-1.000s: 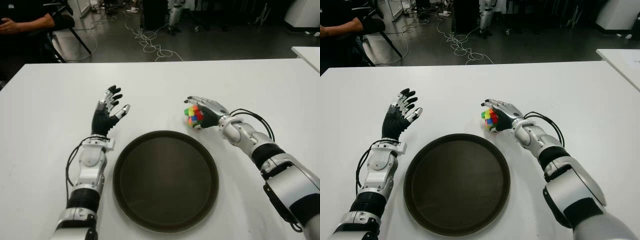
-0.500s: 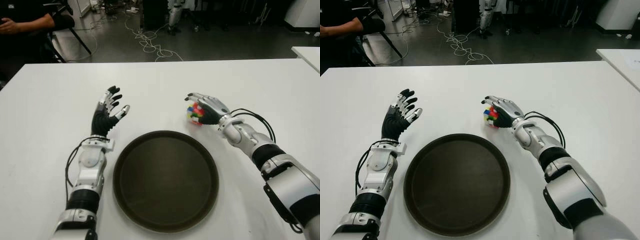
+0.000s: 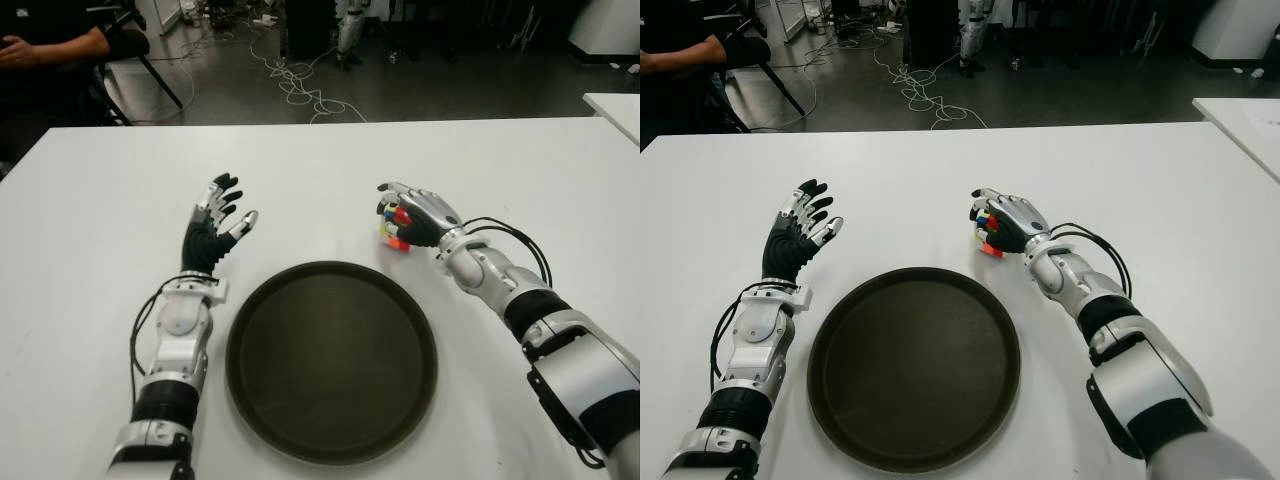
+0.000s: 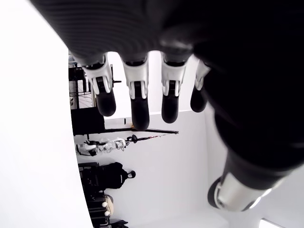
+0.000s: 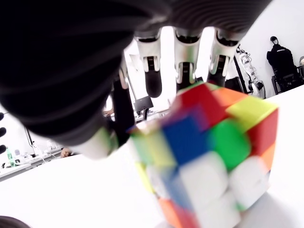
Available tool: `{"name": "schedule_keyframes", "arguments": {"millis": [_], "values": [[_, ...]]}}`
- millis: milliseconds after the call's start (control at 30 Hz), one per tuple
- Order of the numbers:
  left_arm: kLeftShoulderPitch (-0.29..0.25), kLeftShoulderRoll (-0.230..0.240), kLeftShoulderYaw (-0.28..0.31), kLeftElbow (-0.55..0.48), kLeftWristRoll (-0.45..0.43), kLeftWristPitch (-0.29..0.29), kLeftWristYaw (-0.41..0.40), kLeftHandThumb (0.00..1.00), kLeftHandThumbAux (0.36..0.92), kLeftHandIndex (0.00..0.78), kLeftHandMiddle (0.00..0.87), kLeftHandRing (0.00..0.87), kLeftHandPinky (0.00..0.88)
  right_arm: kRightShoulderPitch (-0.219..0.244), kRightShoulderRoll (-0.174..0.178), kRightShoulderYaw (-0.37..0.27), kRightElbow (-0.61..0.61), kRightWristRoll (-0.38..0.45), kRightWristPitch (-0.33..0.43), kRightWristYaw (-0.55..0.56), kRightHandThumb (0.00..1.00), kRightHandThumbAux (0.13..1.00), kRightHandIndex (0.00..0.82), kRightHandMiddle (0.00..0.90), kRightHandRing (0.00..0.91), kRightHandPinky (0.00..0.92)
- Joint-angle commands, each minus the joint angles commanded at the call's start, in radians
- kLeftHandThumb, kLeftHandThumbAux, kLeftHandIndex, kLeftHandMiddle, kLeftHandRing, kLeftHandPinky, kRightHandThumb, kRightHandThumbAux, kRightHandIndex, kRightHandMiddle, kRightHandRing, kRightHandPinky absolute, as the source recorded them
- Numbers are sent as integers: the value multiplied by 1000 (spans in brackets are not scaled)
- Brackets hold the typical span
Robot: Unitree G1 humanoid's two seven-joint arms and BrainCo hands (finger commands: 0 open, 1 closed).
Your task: Pick up the Rubik's Cube and put it in the plate
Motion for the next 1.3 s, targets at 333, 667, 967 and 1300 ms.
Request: {"name": "schedule_keyframes", "arguments": {"millis": [333,667,967,1300], "values": [[4,2,-7,-6,11,-4,7,33,746,66,139,117,89,8,7,-16,6,5,-18,-37,830,700,360,514,485,546],[2,4,-6,-2,8,-11,3,37,747,68,139,123,109,11,11,-28,13,11,-30,-48,881,690,352,476,497,529],[3,2,-3,-3,2,-4,2,34,756,72,146,132,118,16,13,-39,11,27,-48,-47,933,680,341,461,519,523],[1,1,-4,0,-9,-12,-10,42,761,78,154,132,103,13,15,-41,25,31,-63,-53,934,679,362,436,509,481]]}}
